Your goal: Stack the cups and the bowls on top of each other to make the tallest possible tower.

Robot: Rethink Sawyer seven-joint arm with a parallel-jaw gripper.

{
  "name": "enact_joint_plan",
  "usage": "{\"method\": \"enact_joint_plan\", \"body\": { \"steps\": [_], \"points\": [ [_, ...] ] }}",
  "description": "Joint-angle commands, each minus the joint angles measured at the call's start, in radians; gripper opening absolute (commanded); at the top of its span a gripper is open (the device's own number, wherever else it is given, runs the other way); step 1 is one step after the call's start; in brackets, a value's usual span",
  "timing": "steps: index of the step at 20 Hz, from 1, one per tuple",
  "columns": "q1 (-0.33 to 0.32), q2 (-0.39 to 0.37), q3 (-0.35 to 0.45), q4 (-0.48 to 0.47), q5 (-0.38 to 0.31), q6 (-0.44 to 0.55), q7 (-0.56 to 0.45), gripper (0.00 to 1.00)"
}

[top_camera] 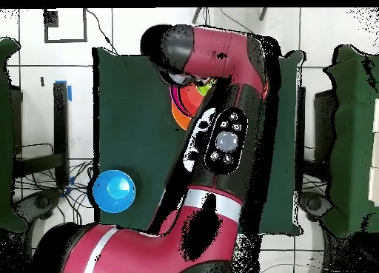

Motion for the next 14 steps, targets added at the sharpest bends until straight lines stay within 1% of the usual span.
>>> {"method": "enact_joint_plan", "body": {
  "steps": [1, 5, 14],
  "points": [
    [0.021, 0.0, 0.069, 0.089, 0.001, -0.012, 0.125, 0.0],
    [0.024, -0.005, 0.082, 0.134, 0.002, -0.06, 0.124, 0.0],
    [0.019, 0.004, 0.094, 0.157, 0.003, -0.103, 0.109, 0.0]
  ]
}}
